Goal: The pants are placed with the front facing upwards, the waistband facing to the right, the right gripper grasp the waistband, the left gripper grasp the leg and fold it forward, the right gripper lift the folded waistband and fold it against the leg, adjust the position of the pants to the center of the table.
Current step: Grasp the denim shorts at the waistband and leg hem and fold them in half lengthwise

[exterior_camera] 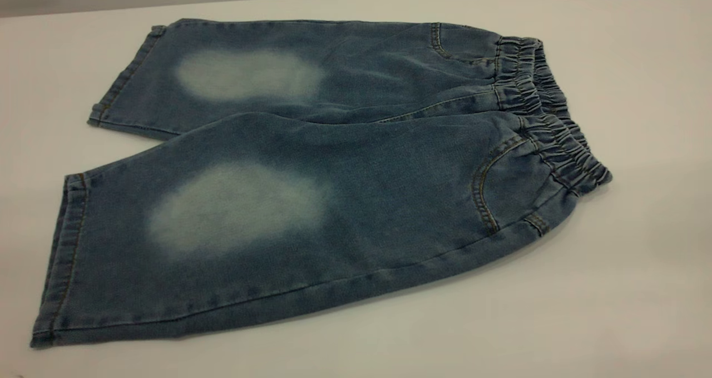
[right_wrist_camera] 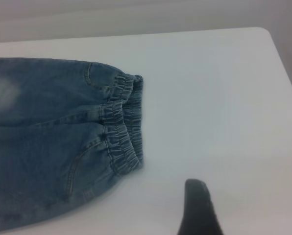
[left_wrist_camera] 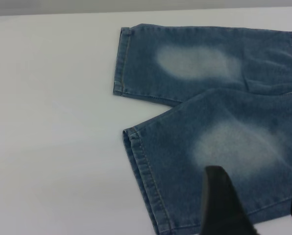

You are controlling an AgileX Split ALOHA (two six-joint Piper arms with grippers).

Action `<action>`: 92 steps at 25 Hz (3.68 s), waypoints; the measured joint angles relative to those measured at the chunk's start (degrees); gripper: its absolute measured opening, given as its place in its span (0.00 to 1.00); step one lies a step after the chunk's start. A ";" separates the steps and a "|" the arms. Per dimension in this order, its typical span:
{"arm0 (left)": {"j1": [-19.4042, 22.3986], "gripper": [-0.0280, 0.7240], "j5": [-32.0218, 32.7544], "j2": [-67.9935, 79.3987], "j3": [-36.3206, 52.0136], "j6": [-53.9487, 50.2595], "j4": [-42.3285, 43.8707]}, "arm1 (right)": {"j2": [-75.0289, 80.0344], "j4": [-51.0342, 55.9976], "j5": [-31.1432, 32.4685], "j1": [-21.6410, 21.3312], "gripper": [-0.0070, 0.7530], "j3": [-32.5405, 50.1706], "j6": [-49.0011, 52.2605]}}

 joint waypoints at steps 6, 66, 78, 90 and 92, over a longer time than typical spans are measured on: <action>0.00 0.47 0.00 0.00 0.00 0.05 0.00 | 0.00 0.00 0.00 0.00 0.53 0.00 0.00; 0.00 0.47 -39.55 80.01 -34.08 0.65 -0.37 | 64.28 9.48 -24.32 -0.05 0.53 -22.35 -0.21; 0.00 0.47 -40.62 80.97 -34.08 3.10 -0.26 | 82.68 21.58 -26.29 -0.70 0.53 -22.42 -10.76; 0.00 0.47 -39.62 80.97 -34.08 4.65 -0.06 | 93.21 53.72 -14.80 -15.77 0.53 -21.77 -42.65; 0.00 0.47 -39.21 80.97 -34.08 4.60 -0.06 | 95.07 57.88 -14.21 -18.19 0.53 -20.77 -46.76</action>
